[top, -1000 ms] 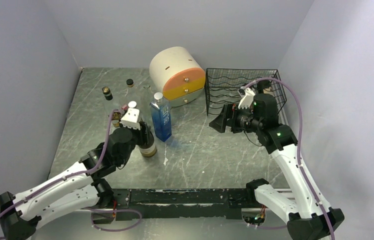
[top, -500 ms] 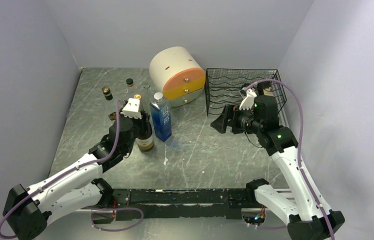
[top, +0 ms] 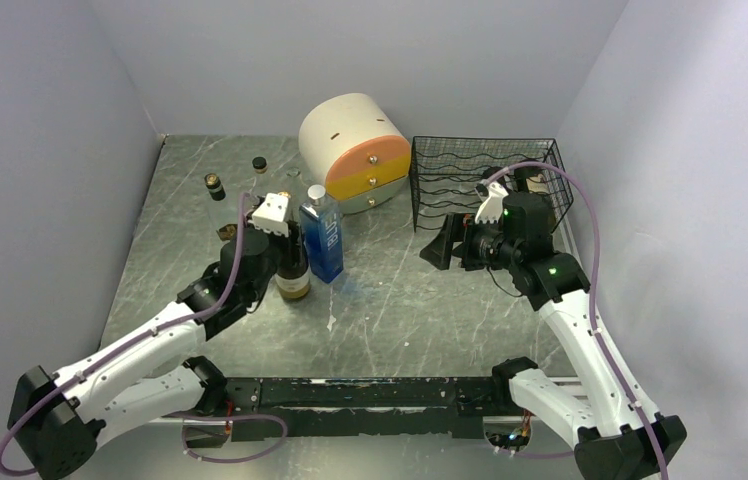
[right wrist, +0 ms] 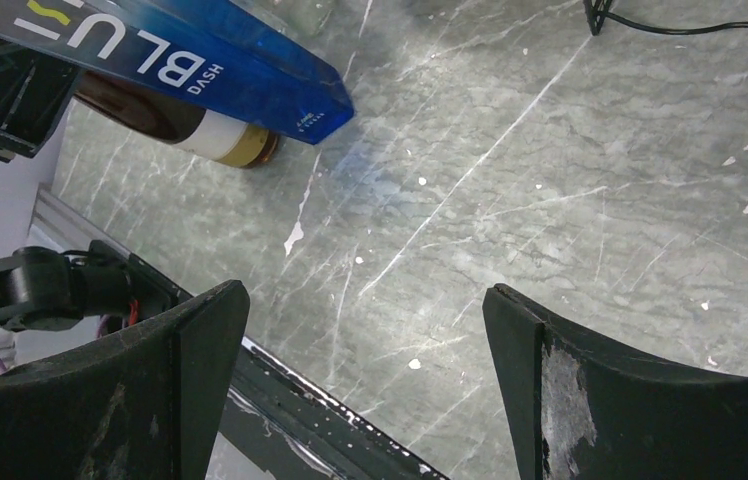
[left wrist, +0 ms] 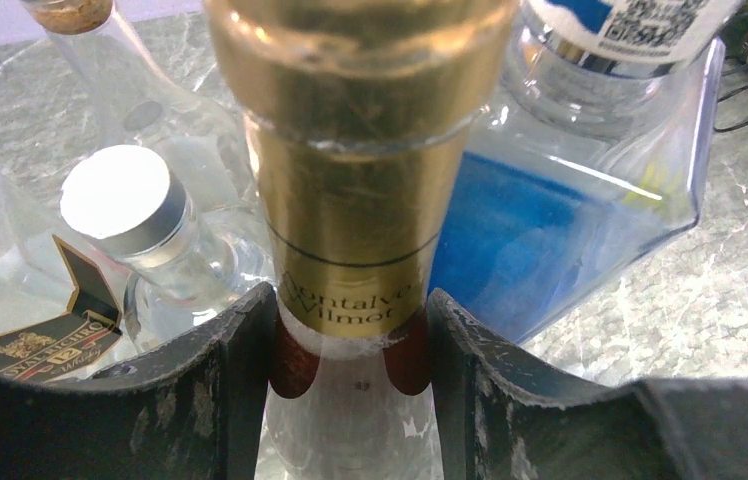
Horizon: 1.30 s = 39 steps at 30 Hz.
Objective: Take the wine bottle off the wine rack
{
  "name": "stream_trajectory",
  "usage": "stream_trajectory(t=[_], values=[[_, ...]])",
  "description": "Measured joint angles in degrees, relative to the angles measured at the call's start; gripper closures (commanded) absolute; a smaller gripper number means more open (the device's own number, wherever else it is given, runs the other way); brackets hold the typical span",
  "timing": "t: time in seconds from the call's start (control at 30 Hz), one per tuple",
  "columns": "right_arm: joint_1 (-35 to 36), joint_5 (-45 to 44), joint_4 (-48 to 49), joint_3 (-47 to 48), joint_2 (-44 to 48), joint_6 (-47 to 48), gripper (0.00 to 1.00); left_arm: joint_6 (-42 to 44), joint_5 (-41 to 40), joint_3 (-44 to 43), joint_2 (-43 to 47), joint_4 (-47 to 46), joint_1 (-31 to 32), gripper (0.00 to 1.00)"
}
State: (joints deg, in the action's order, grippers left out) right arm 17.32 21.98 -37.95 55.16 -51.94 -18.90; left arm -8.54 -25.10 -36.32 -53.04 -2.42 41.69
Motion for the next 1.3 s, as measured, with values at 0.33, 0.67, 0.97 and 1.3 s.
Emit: stream_trajectory(t=[0.33,0.67,0.97,1.3], values=[[0.0,-0.2,0.0,-0.1,0.1,0.0,0.07,-3.9,0.6,2.1,6.2,1.4,0.0,0.16],[0.0,-0.2,0.0,-0.1,0.1,0.0,0.07,-4.0,3.3,1.2,9.9,2.5,0.0,0.0],[0.0,-1.7,0.0,0.5,-2.8,0.0,0.07,0.7,8.4,-10.3,16.6,6.2,0.0,0.01],[-1.5,-11.6,4.9,-0.2,-7.6,-4.0,0.05,5.9,30.9,-24.4,6.5,-5.3,0.0,0.0]])
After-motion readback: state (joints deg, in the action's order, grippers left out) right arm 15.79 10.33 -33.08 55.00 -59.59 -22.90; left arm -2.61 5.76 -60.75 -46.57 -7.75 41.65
